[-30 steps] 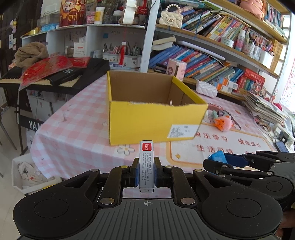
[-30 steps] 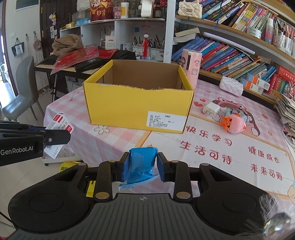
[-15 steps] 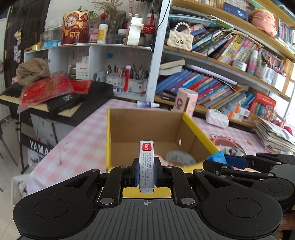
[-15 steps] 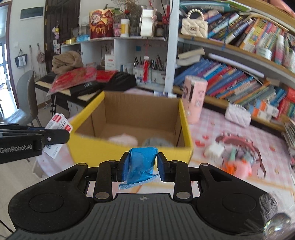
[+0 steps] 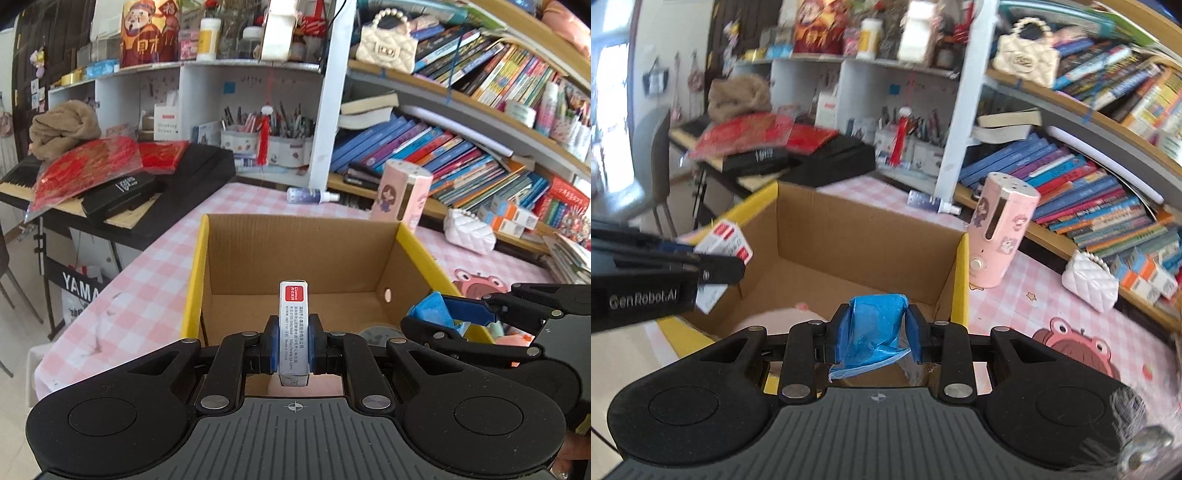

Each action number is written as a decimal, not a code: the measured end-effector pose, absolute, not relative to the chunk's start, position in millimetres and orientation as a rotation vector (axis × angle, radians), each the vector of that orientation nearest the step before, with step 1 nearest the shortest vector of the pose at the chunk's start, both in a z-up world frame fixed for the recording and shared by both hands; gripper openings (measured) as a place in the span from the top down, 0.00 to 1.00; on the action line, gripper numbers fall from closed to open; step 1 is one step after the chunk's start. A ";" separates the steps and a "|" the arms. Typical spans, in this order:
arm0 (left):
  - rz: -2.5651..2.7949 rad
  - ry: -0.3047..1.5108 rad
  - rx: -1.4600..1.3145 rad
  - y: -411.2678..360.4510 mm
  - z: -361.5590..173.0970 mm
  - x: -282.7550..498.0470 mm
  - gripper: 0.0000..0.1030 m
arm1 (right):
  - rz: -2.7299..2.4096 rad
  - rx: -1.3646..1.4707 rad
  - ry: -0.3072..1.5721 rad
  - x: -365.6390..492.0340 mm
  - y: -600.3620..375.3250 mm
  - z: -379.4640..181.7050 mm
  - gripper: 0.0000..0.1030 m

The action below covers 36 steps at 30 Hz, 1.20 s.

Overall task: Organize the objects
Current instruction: 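Open left tool over the box interior while right tool releases the cloth inside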

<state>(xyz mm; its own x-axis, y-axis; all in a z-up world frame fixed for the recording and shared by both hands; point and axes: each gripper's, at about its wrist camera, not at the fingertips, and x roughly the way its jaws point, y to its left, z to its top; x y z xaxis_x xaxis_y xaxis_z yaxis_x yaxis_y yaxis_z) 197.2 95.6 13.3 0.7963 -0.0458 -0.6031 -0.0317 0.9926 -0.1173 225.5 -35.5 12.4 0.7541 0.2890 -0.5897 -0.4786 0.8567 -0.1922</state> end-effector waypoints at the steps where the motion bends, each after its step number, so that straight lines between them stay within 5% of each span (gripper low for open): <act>1: -0.003 0.661 -0.124 95.2 10.5 202.1 0.88 | 0.434 -0.374 0.585 229.6 -33.2 8.9 0.71; 8: 0.020 0.750 -0.111 92.0 -9.2 228.8 0.87 | 0.493 -0.580 0.611 250.2 -19.8 -14.8 0.71; 24: 0.041 0.819 -0.094 84.3 -22.9 242.5 0.86 | 0.505 -0.576 0.718 275.3 -16.0 -27.8 0.71; 34: 0.041 0.693 -0.083 82.7 1.3 214.0 0.66 | 0.498 -0.495 0.629 250.0 -27.5 -10.9 0.59; 36: 0.045 0.659 -0.076 81.7 7.9 204.4 0.50 | 0.485 -0.476 0.609 241.4 -29.5 -5.5 0.57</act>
